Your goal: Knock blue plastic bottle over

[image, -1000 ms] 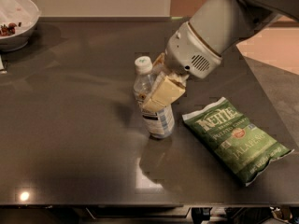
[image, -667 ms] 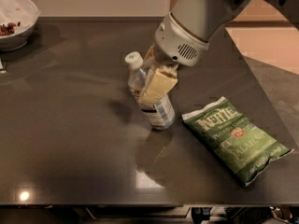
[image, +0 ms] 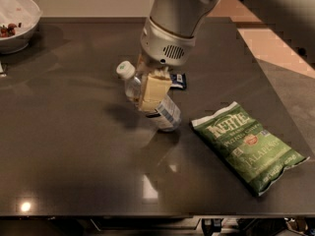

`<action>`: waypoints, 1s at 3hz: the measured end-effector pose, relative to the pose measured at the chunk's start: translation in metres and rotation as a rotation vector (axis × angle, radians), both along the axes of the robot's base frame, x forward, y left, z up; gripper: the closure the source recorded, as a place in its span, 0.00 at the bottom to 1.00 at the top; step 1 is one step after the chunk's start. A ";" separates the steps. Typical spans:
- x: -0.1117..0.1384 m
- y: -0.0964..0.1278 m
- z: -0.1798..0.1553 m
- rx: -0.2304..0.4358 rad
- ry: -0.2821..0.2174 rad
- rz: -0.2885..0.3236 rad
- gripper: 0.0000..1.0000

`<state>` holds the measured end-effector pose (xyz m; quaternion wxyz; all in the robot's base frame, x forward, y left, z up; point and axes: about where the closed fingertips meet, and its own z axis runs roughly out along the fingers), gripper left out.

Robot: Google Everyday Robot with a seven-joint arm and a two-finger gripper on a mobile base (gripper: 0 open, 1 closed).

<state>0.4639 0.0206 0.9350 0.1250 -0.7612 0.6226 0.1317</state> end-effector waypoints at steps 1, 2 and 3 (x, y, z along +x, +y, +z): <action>0.005 0.006 -0.012 -0.061 -0.005 0.032 0.82; 0.010 0.011 -0.023 -0.106 -0.010 0.057 0.58; 0.012 0.016 -0.029 -0.126 -0.016 0.074 0.35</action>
Offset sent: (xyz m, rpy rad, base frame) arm 0.0094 0.0083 -0.0354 -0.1820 0.0123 0.0928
